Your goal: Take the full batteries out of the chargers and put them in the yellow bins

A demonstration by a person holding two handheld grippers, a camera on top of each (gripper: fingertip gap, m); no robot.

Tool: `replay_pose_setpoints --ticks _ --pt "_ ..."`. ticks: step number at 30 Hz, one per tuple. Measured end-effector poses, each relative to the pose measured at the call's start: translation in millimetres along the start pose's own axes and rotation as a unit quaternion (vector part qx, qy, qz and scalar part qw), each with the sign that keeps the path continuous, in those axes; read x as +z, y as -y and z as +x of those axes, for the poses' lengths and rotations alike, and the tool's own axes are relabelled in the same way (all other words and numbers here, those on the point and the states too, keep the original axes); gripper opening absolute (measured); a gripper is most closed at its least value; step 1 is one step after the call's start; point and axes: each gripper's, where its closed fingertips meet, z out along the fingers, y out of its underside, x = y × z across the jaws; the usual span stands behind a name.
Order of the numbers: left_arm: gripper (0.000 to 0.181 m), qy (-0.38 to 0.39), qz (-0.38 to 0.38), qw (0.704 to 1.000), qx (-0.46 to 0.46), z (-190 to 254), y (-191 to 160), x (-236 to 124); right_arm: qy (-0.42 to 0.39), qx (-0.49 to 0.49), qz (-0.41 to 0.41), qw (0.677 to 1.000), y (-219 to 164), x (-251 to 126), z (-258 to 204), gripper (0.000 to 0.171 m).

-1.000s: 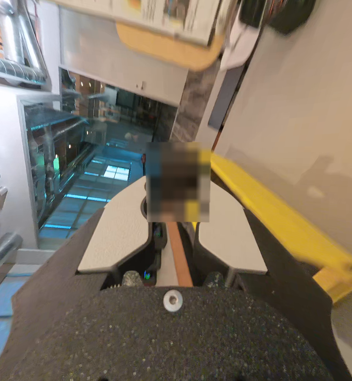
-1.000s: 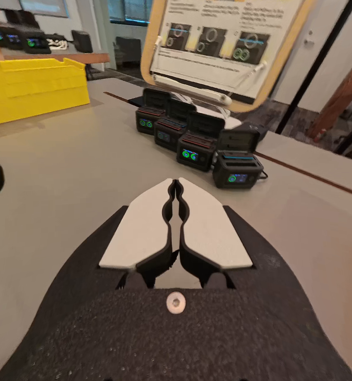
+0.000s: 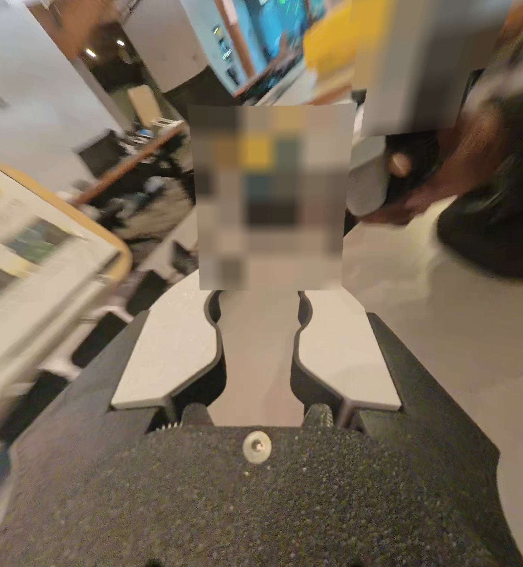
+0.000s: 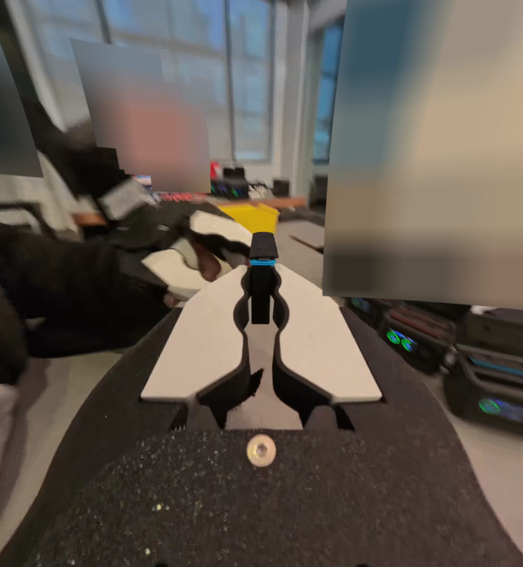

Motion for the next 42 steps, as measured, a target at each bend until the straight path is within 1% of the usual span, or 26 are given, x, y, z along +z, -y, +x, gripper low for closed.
replay_pose_setpoints --ticks 1,3,4,5,6,9,11,17,20,27,30,32,33,34,37,38,39,42 --pt "0.045 -0.041 0.032 0.995 -0.084 2 7 -2 0.032 0.01 0.03 0.999 9 -6 -6 0.011" --pt "0.041 -0.135 0.098 0.96 -0.224 11 26 -9 0.083 0.031 0.071 0.994 22 -14 -18 0.011" --pt "0.04 -0.165 0.126 0.941 -0.268 14 34 -13 0.096 0.038 0.084 0.991 24 -15 -22 0.01" --pt "0.037 -0.191 0.15 0.925 -0.293 17 42 -16 0.109 0.044 0.089 0.989 24 -14 -27 0.01" --pt "0.036 -0.202 0.161 0.917 -0.305 19 45 -18 0.117 0.048 0.088 0.988 23 -12 -31 0.01" --pt "0.024 -0.21 0.163 0.919 -0.289 27 46 -18 0.129 0.052 0.086 0.987 18 -7 -40 0.01" --pt "0.014 -0.22 0.178 0.916 -0.286 31 51 -22 0.131 0.052 0.08 0.987 14 -5 -42 0.01" --pt "0.013 -0.22 0.177 0.918 -0.279 31 51 -23 0.135 0.066 0.076 0.986 14 -5 -43 0.011" --pt "0.011 -0.214 0.176 0.922 -0.27 30 50 -24 0.126 0.067 0.062 0.988 13 -4 -39 0.015" --pt "0.011 -0.198 0.173 0.926 -0.271 23 43 -25 0.102 0.047 0.044 0.993 12 -5 -28 0.015" --pt "0.011 -0.174 0.168 0.931 -0.273 13 37 -25 0.068 0.042 0.023 0.997 10 -7 -10 0.019" --pt "0.011 -0.16 0.161 0.934 -0.275 6 32 -24 0.021 0.036 0.006 0.999 6 -10 12 0.01" --pt "0.011 -0.145 0.156 0.938 -0.275 2 29 -23 -0.001 0.037 0.005 0.999 6 -13 25 0.001" --pt "0.011 -0.137 0.151 0.94 -0.273 0 26 -22 -0.025 0.039 -0.004 0.999 4 -16 38 0.0" --pt "0.011 -0.118 0.134 0.944 -0.276 -5 18 -19 -0.09 0.017 -0.084 0.992 -17 -21 79 0.0" --pt "0.011 -0.112 0.125 0.946 -0.277 -6 14 -17 -0.095 0.004 -0.097 0.991 -20 -21 88 0.0" --pt "0.011 -0.107 0.116 0.949 -0.275 -7 11 -15 -0.08 -0.007 -0.1 0.992 -19 -19 89 0.0" --pt "0.011 -0.097 0.076 0.961 -0.246 -1 -2 -8 0.019 -0.06 -0.125 0.99 -12 -6 67 0.001"
